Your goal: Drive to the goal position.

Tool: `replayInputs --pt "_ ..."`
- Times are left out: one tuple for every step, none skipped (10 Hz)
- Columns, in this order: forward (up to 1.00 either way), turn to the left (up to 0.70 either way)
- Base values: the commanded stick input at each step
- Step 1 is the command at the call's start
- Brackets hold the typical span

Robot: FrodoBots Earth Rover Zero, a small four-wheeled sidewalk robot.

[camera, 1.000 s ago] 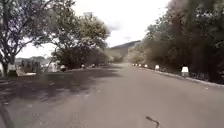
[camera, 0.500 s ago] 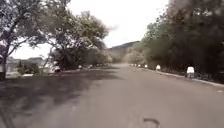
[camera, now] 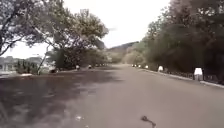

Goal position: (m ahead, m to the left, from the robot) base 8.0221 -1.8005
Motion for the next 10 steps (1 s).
replayInputs --pt "1.00 0.00" --pt "1.00 0.00" --pt "1.00 0.00" --pt "1.00 0.00" --pt "1.00 0.00" --pt "1.00 0.00" --pt "1.00 0.00" --pt "1.00 0.00" --pt "1.00 0.00" --pt "1.00 0.00"
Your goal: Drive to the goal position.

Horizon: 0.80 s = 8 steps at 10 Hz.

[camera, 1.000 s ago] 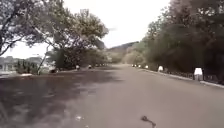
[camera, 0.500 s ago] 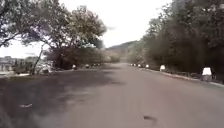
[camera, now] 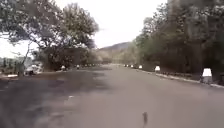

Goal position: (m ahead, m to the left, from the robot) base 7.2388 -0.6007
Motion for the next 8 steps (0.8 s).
replayInputs --pt "1.00 0.00" --pt "1.00 0.00" --pt "1.00 0.00" --pt "1.00 0.00" --pt "1.00 0.00" --pt "1.00 0.00" --pt "1.00 0.00" --pt "1.00 0.00"
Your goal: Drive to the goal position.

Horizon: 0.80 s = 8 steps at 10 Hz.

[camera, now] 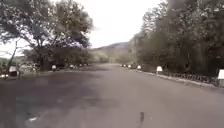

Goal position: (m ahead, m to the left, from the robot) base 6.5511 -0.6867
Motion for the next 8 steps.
replayInputs --pt "1.00 0.00" --pt "1.00 0.00" --pt "1.00 0.00" --pt "1.00 0.00" --pt "1.00 0.00" --pt "1.00 0.00" --pt "1.00 0.00" --pt "1.00 0.00"
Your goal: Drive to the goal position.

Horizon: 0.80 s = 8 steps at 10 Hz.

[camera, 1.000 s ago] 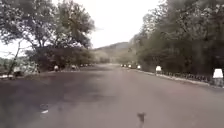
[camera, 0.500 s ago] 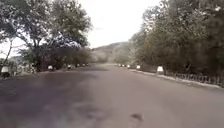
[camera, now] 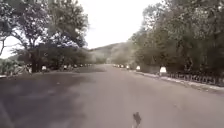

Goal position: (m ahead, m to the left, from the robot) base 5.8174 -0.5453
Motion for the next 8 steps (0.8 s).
replayInputs --pt "1.00 0.00" --pt "1.00 0.00" --pt "1.00 0.00" --pt "1.00 0.00" --pt "1.00 0.00" --pt "1.00 0.00" --pt "1.00 0.00" --pt "1.00 0.00"
